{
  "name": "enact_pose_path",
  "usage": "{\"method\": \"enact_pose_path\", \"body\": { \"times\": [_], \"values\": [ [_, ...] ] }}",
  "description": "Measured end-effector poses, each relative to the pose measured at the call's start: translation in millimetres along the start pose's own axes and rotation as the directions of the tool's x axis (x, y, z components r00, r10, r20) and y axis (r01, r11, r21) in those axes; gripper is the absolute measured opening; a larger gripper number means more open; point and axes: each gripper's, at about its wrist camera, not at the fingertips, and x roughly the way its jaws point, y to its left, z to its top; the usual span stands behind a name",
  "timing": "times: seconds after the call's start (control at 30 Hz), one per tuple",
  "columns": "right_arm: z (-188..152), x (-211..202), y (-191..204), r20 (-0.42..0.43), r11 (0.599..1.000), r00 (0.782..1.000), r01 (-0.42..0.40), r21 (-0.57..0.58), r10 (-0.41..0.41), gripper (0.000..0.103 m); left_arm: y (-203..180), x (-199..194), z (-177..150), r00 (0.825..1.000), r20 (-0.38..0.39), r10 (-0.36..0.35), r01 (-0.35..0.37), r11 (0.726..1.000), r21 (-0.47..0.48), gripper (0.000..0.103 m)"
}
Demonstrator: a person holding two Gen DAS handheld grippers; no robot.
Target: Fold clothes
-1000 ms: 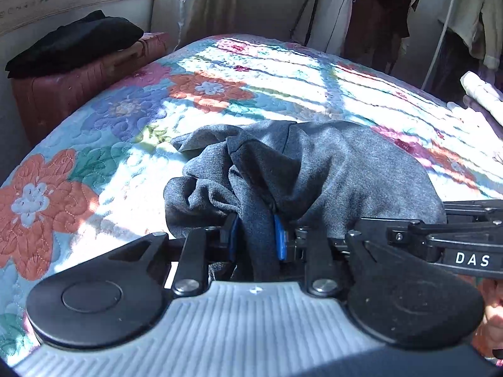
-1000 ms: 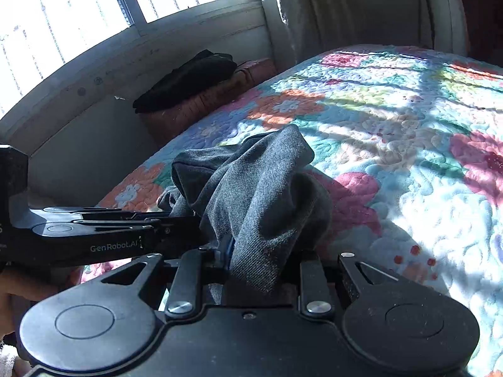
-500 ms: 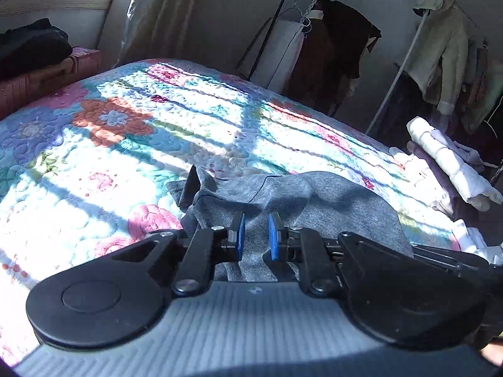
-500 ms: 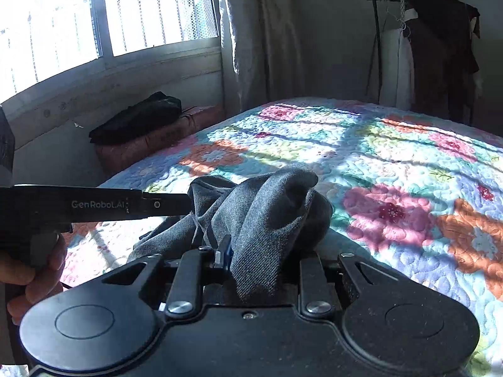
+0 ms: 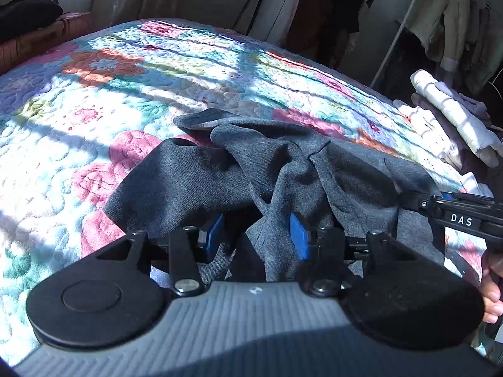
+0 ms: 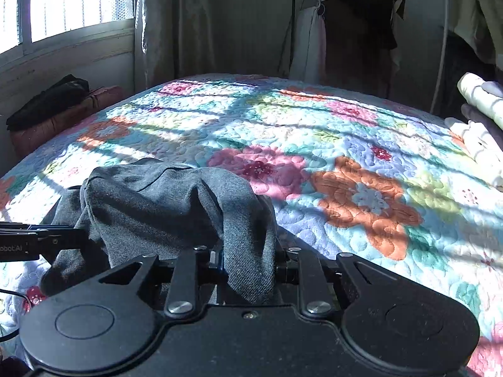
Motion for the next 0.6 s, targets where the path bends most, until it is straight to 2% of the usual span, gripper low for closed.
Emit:
{"method": "enact_pose_path", "body": {
  "times": [0.03,0.1,0.2,0.3,0.37,0.4,0.47,0.53,0.6],
  "values": [
    [-1,0,-3,-0.011,1.0,1.0,0.027,0.009,-0.027,0.041,2,-1,-1,1.0,-0.003,-0.008,0.008,1.0,-0.004,0.054],
    [-1,-3,-7,-0.007,0.998,0.998,0.068,0.012,-0.068,0.042,6,-1,-2,1.0,-0.01,-0.018,0.018,1.0,-0.015,0.06],
    [1,-17,-3,0.04,0.996,0.995,0.088,-0.03,-0.087,0.051,10,-1,-1,0.999,-0.012,-0.045,0.044,0.998,-0.04,0.068],
    [2,-34,11,0.093,0.995,0.995,0.036,-0.097,-0.027,0.058,10,-1,-2,0.998,-0.022,-0.051,0.049,0.997,-0.06,0.069],
    [0,-43,24,0.106,0.991,0.993,-0.043,-0.129,0.057,0.064,9,1,-3,0.998,-0.037,-0.046,0.044,0.997,-0.059,0.07],
    [-2,-44,30,0.102,0.987,0.99,-0.081,-0.136,0.095,0.066,9,1,-4,0.998,-0.045,-0.044,0.042,0.997,-0.058,0.07],
    [-7,-42,41,0.08,0.979,0.984,-0.145,-0.141,0.158,0.078,7,3,-5,0.997,-0.061,-0.04,0.036,0.998,-0.056,0.071],
    [-14,-35,52,0.049,0.97,0.979,-0.188,-0.153,0.197,0.079,6,4,-6,0.996,-0.076,-0.035,0.031,0.998,-0.055,0.072],
    [-19,-29,60,0.017,0.966,0.979,-0.196,-0.17,0.202,0.079,5,5,-7,0.995,-0.091,-0.031,0.026,0.998,-0.053,0.07]
  ]
}}
